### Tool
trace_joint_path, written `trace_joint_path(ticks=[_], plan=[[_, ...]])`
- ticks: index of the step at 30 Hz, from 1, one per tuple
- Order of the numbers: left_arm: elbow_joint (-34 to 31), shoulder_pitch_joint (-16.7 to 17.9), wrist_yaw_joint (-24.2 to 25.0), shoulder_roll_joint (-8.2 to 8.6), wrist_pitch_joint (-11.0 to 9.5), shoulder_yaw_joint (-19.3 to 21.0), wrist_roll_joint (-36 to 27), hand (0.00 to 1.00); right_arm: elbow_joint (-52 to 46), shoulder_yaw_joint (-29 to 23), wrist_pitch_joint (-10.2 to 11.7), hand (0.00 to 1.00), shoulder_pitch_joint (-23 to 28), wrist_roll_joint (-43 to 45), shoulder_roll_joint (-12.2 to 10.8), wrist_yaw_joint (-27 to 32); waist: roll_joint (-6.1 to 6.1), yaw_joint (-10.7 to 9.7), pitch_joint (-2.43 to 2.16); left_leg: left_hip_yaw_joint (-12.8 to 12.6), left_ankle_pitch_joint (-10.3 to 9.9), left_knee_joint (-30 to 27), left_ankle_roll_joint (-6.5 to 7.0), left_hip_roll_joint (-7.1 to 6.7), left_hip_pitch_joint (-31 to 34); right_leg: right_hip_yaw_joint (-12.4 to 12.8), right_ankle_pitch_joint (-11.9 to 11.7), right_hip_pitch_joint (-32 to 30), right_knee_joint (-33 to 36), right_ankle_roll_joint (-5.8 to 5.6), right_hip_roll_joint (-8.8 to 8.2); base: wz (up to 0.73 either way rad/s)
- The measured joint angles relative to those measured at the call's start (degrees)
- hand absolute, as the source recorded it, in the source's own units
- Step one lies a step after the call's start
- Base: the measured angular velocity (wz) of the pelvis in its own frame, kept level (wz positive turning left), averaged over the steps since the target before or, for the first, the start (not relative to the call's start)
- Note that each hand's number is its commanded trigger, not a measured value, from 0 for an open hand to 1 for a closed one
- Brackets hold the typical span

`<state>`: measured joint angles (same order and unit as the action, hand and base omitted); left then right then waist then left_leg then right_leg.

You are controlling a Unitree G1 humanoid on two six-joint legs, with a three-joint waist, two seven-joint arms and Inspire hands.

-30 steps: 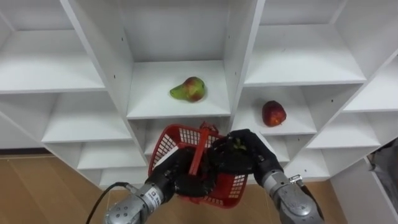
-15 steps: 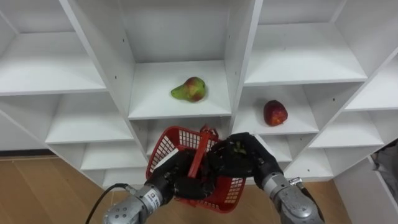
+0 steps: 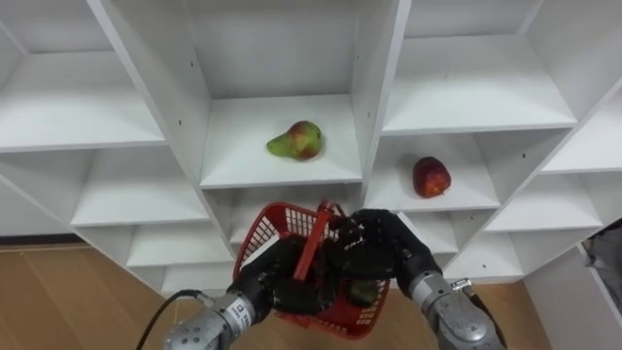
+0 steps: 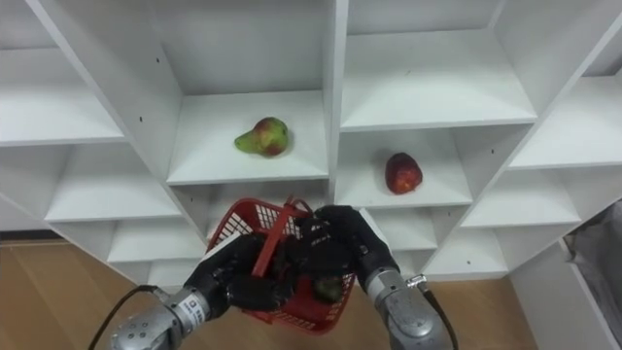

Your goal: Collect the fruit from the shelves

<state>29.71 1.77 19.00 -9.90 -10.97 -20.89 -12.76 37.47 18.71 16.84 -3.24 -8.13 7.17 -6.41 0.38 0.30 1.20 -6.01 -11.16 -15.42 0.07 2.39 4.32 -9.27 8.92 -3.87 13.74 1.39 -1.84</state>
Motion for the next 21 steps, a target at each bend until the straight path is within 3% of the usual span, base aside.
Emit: trace_joint_path(ticks=[11,21], plan=[[3.0,0.5,-1.8,-0.15,-0.6,5.0,-1.3,1.00,0.1,0.1,-0.4,0.00,0.2,1.7,1.7,0.2,-0.29,0.1,-0.09,-0.1,0.0,0.0,0.02,-0.06,0.0,0.2,0.0,-0.2,0.3,-0.05,-0.06,-0.01],[3.6,0.7,-2.6,-0.15,-0.6,5.1,-1.3,1.00,0.1,0.1,-0.7,0.00,0.2,1.7,1.7,0.5,-1.18,0.1,-0.39,-0.1,0.0,-0.1,0.02,-0.05,0.0,0.3,0.0,-0.1,0.2,-0.06,-0.07,0.00]])
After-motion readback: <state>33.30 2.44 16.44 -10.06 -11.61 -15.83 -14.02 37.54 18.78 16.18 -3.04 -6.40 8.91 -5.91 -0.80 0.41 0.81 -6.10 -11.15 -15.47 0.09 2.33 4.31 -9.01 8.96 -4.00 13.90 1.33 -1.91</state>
